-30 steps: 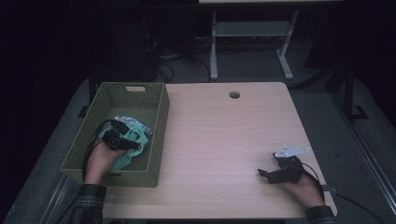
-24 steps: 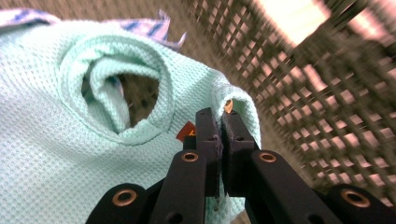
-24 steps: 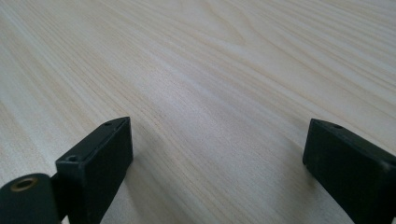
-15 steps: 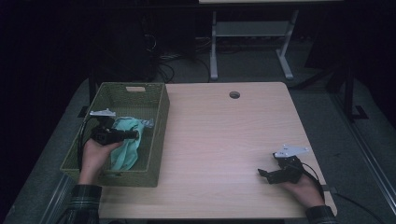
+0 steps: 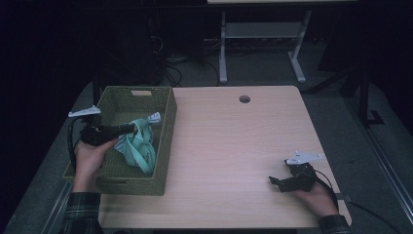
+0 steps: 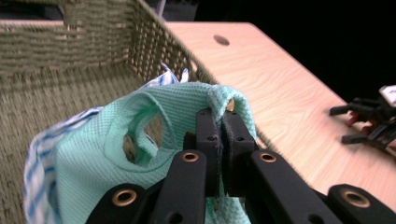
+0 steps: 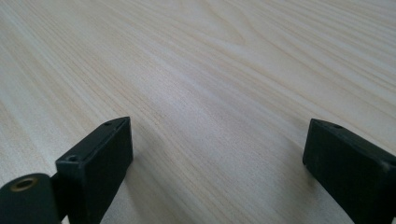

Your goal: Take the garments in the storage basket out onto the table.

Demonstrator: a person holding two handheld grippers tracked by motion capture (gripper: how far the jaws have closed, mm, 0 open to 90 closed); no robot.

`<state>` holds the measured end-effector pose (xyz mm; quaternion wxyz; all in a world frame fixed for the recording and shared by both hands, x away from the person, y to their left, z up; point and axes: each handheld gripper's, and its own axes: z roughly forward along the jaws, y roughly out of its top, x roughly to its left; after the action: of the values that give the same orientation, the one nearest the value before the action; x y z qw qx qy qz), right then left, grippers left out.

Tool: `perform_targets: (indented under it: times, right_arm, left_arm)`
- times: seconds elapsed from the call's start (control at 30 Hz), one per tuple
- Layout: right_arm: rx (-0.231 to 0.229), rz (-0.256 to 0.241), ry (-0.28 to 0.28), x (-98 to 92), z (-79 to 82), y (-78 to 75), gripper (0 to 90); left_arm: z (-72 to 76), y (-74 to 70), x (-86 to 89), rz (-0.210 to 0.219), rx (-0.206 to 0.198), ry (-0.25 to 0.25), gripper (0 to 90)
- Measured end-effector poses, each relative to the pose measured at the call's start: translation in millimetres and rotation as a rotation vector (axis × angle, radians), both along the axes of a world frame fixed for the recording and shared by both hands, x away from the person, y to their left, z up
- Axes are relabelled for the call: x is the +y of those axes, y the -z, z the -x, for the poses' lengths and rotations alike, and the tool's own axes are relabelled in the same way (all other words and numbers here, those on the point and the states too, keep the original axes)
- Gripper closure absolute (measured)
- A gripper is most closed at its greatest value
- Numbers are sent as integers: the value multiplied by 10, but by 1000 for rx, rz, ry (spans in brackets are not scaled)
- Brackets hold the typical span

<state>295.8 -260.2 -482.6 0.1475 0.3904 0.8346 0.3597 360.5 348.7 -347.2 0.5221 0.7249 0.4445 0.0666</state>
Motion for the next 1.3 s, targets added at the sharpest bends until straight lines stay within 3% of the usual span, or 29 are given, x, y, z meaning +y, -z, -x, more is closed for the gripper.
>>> perform_targets:
  times: [0.57,0.77,1.3]
  right_arm:
    - [0,-1,0,1,0,0,80]
    - [-1,0,0,1,0,0,80]
    - [-1,0,-1,0,0,0,80]
  left_arm:
    - [6,-391,12,22,-76,21,867]
    - [28,-593,-34,25,-110,40,867]
    - [38,-960,-148,36,-163,88,867]
